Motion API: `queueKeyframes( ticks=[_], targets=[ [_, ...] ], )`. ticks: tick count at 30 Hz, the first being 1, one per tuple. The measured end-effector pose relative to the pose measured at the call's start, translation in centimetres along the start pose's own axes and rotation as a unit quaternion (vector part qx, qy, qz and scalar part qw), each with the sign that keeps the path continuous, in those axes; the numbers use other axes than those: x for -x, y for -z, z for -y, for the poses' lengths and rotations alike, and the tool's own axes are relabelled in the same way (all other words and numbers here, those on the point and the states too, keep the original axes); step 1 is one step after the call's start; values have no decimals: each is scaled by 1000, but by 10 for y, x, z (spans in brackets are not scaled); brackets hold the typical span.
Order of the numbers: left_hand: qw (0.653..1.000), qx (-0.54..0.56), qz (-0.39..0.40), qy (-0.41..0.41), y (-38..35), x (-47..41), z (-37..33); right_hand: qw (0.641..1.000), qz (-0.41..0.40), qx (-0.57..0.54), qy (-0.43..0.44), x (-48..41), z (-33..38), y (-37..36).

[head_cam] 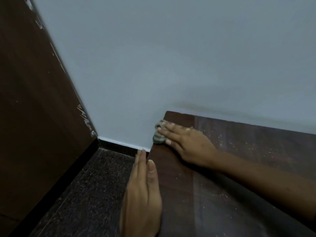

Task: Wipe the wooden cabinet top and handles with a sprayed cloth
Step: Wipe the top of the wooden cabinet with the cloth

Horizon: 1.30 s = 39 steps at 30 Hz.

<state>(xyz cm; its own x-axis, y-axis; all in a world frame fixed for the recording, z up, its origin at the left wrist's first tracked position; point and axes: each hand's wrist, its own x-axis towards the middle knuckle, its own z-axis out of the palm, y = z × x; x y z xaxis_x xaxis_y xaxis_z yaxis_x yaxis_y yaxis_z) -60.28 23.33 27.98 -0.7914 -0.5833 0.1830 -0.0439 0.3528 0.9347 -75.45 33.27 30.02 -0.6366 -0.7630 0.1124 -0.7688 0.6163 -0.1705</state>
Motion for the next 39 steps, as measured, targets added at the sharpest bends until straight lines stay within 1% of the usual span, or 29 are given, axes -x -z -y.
queueKeyframes(
  ticks=[2,5,8,10,13,15,17,21,23,25,28,31,33,35,39],
  targets=[
    [1000,-8,18,-19,2,1,-2,1000,2,-7,6,24,23,-3],
    [999,-7,18,-40,3,1,-1,999,-34,9,4,60,53,-6],
    [999,7,34,-25,7,3,-2,998,-51,21,-5,89,81,-6],
    [998,39,43,-12,10,5,-4,999,-48,11,7,107,96,-9],
    [989,130,70,15,14,6,-5,999,-44,1,24,128,105,-13],
    [980,177,89,23,16,6,-5,998,-50,26,30,137,106,-14],
    [978,180,101,26,17,6,-5,995,-58,65,38,140,106,-15],
    [983,143,112,24,17,6,-4,989,-105,100,6,134,105,-20],
    [990,85,115,2,15,7,-6,988,-109,106,-22,127,105,-21],
    [993,24,115,-33,13,7,-7,989,-92,99,-57,116,101,-19],
    [991,-31,114,-60,10,5,-5,989,-65,63,-121,91,86,-15],
    [988,-68,104,-88,8,6,-3,990,-59,40,-124,64,69,-12],
    [987,-87,93,-101,5,5,0,991,-18,13,-133,46,53,-9],
    [982,-114,96,-117,2,3,3,986,8,13,-164,27,36,-5],
    [963,-196,109,-147,-2,0,8,974,5,2,-228,-10,1,-4]
  ],
)
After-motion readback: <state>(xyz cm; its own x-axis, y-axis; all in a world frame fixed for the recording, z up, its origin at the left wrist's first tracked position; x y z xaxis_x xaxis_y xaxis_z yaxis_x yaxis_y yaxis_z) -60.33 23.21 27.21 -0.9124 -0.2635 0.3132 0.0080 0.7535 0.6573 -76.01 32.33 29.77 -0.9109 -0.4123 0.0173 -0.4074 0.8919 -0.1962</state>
